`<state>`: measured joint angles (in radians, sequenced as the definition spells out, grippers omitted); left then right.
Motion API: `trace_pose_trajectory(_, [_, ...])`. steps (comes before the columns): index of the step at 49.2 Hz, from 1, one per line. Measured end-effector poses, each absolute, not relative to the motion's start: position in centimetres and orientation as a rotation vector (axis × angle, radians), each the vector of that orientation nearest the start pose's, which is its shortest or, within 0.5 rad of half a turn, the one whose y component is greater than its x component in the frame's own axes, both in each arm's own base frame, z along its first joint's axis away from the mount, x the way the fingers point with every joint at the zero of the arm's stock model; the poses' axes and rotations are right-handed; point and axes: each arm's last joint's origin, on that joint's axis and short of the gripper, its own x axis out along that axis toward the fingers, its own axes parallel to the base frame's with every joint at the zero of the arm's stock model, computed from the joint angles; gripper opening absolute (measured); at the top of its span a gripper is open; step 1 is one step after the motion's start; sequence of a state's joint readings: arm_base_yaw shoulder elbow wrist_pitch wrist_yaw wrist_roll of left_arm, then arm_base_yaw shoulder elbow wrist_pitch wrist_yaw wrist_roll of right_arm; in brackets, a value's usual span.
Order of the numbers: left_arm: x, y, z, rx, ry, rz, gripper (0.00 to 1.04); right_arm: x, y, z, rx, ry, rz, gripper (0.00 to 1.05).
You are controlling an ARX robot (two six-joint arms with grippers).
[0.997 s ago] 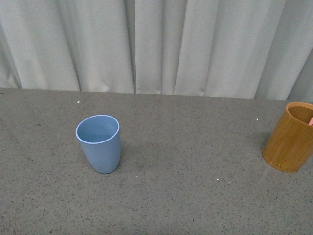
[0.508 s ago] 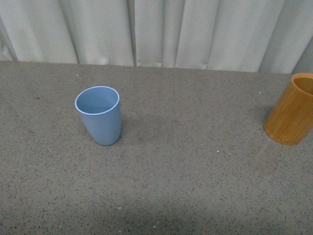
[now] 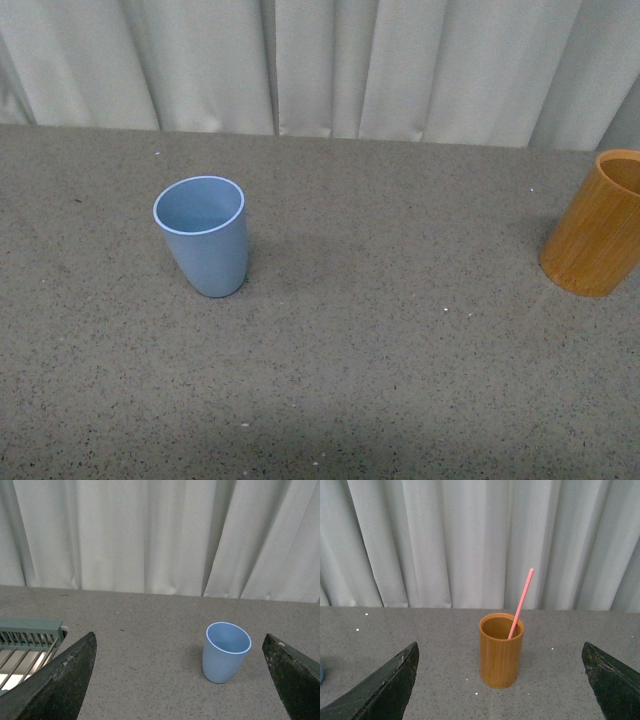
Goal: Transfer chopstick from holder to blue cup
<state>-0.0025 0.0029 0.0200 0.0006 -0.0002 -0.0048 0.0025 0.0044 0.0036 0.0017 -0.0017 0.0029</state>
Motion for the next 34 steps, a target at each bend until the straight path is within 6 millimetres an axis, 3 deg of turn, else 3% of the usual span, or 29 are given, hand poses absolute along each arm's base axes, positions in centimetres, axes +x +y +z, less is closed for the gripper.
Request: trace_pose_trajectory(34, [9.66, -0.02, 17.02, -0.005, -0.018, -0.002, 0.98, 9.77, 0.03, 16.46, 0.003, -0.001, 0.004, 0.95])
